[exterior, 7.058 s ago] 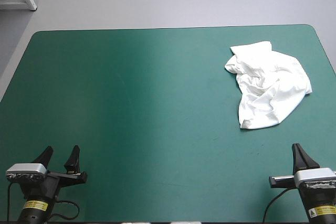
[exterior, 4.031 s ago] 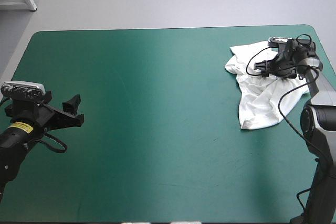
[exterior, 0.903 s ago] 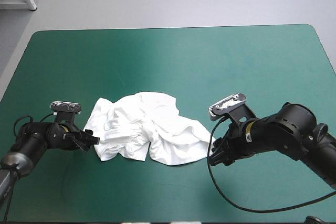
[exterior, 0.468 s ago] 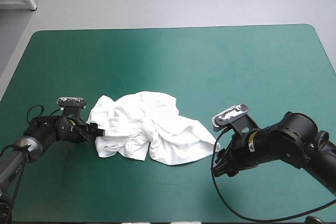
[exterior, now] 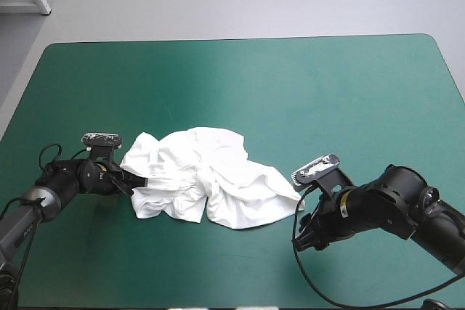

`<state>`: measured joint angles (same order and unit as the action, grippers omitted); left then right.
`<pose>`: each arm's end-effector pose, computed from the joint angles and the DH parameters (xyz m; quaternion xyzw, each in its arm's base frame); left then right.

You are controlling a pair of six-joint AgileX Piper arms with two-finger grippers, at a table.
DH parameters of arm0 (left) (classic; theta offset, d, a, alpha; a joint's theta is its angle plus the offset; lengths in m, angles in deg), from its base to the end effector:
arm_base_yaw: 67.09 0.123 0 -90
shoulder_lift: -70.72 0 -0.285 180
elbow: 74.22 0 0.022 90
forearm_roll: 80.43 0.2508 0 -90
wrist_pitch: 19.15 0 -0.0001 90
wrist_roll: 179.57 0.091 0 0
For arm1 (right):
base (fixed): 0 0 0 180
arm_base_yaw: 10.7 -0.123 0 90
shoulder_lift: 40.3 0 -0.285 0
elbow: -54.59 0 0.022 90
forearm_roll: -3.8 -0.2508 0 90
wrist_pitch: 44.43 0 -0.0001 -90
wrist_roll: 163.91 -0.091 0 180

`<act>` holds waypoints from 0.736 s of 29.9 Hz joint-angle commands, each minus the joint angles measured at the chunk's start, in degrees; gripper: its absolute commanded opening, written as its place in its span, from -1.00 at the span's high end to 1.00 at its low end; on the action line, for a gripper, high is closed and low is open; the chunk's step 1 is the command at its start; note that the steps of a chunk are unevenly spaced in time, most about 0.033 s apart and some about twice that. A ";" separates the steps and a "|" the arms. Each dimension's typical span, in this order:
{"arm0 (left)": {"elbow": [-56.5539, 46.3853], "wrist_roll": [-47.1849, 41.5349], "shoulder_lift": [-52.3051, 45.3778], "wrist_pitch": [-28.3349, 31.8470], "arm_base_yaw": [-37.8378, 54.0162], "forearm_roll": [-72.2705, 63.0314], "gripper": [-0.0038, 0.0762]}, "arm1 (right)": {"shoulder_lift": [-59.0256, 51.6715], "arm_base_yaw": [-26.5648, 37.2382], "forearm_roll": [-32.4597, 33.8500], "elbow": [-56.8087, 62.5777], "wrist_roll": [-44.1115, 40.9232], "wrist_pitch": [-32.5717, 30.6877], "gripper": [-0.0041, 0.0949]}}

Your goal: Fold the cloth

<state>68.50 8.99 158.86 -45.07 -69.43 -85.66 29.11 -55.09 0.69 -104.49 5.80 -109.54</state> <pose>0.2512 -0.0139 0.2007 0.0573 0.9668 -0.0160 0.2485 0.1315 0.1350 0.3277 -0.2807 0.9356 0.1212 0.1767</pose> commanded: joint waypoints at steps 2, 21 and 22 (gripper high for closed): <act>4.32 0.12 -2.72 -4.23 -0.02 0.59 0.85 | 0.77 -0.11 2.48 -1.18 0.63 5.06 -0.26; 8.91 0.21 -15.12 -14.12 -0.02 3.93 0.86 | 21.74 0.10 13.79 -1.18 -3.44 17.96 -0.25; 8.91 0.21 -15.54 -14.22 -0.02 3.93 0.86 | 22.52 0.10 13.79 -1.18 -3.44 18.40 -0.25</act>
<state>75.54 9.23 145.58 -60.45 -69.43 -81.64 50.84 -55.09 13.30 -104.49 2.33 -93.70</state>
